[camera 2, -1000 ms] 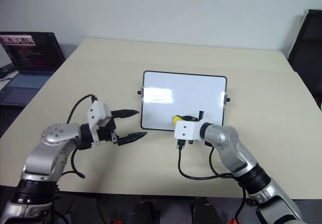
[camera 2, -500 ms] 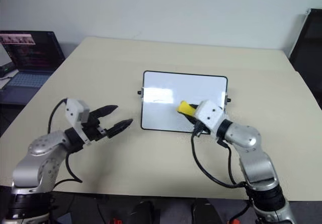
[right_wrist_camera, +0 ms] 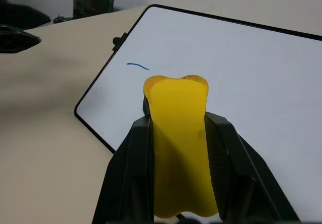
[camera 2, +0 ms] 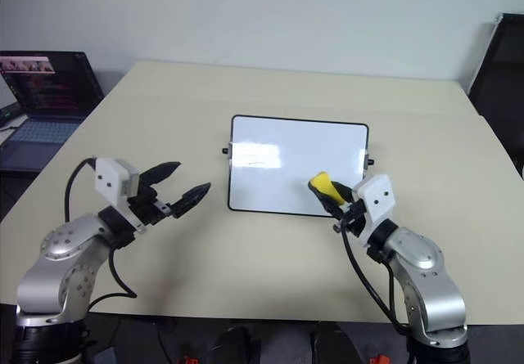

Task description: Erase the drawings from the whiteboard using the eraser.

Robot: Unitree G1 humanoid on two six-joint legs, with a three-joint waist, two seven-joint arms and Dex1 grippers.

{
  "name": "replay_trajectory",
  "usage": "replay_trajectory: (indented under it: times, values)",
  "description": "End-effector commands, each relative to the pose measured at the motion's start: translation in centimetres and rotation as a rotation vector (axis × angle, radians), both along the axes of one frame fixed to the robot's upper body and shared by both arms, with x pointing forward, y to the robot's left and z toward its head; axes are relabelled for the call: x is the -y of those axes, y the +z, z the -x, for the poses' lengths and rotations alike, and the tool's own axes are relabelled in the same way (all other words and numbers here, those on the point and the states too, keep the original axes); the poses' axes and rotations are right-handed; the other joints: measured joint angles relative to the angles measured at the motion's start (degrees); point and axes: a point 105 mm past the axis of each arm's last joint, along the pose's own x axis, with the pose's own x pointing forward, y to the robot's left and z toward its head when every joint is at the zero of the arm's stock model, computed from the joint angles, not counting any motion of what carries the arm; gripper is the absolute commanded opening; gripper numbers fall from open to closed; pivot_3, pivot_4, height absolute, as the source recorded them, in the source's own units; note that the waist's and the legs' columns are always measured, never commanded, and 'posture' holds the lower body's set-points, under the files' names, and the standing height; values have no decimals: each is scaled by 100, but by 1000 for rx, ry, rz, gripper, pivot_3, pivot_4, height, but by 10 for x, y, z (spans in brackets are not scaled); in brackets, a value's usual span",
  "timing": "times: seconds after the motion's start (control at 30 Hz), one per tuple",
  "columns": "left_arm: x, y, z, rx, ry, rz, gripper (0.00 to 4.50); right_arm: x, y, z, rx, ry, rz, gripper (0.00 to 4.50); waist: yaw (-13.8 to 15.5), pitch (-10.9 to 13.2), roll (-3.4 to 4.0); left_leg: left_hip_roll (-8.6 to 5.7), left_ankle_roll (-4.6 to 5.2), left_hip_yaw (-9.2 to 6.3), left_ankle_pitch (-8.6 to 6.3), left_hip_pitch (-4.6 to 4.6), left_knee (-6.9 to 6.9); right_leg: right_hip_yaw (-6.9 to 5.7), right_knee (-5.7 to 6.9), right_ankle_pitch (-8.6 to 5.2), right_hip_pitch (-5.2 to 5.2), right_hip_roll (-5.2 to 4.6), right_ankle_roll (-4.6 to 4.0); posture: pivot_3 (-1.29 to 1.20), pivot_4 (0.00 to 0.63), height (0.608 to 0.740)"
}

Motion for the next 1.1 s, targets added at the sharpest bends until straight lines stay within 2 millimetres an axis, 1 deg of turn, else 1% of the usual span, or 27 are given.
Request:
replay_trajectory:
  times: [0.03,0.2,0.37,0.47,0.6,0.67,0.73,0.83,0.93,1.03,1.07,1.1]
  values:
    - [4,8,1,46,-18,-5,4500,-3,13,0,66,0,-19,1066,2,0,0,0,0,0,0,0,0,1,-1,0,0,0,0,0,150,740]
    - [10,7,2,43,-36,-4,4500,-6,9,-2,64,-7,-5,1066,5,0,0,0,0,0,0,0,-2,0,-2,-1,0,0,-2,0,150,740]
    - [9,9,0,50,-32,-5,4500,-10,6,-3,66,-7,-1,1066,6,0,0,0,0,0,0,-1,-3,0,-2,-1,-1,0,-2,0,150,740]
    - [7,6,3,40,-40,-14,4500,-13,7,-4,75,2,14,1066,5,0,0,0,0,1,0,-1,-3,0,-2,-2,-1,0,-2,0,150,740]
    - [3,1,5,31,-46,-52,4500,-18,5,-5,90,38,95,1066,4,1,0,0,0,2,0,-1,-4,1,-2,-2,-3,0,-2,0,150,740]
    - [0,-4,4,22,-47,-96,4500,-23,5,-9,132,79,216,1066,0,2,1,0,0,3,0,0,-2,3,-2,-2,-4,0,-3,0,150,740]
    - [0,-2,3,25,-50,-100,4500,-28,13,-17,169,94,266,1066,-2,3,1,0,0,6,0,0,-2,5,-2,-2,-7,0,-3,0,150,740]
    - [3,2,2,30,-63,-102,4500,-39,25,-28,217,122,311,1066,-2,5,-1,0,0,8,0,-1,-3,7,0,-1,-11,0,-3,0,150,740]
    - [4,4,-1,31,-66,-100,4500,-53,25,-39,233,148,373,1066,1,4,-2,0,0,8,0,-4,-11,5,-2,-1,-14,0,-2,0,150,740]
    - [8,5,-3,31,-79,-99,4500,-77,24,-51,276,200,465,1066,2,5,-1,0,0,10,0,-6,-25,5,-2,14,-23,0,24,0,150,740]
    - [9,5,-3,31,-84,-100,4500,-90,24,-59,290,217,500,1066,1,5,-1,1,0,10,0,-7,-28,5,-1,14,-28,1,24,0,150,740]
    - [9,5,-4,30,-87,-101,4500,-100,24,-65,300,228,524,1065,-19,5,1,2,0,9,0,-7,-31,3,0,14,-29,1,24,0,150,740]
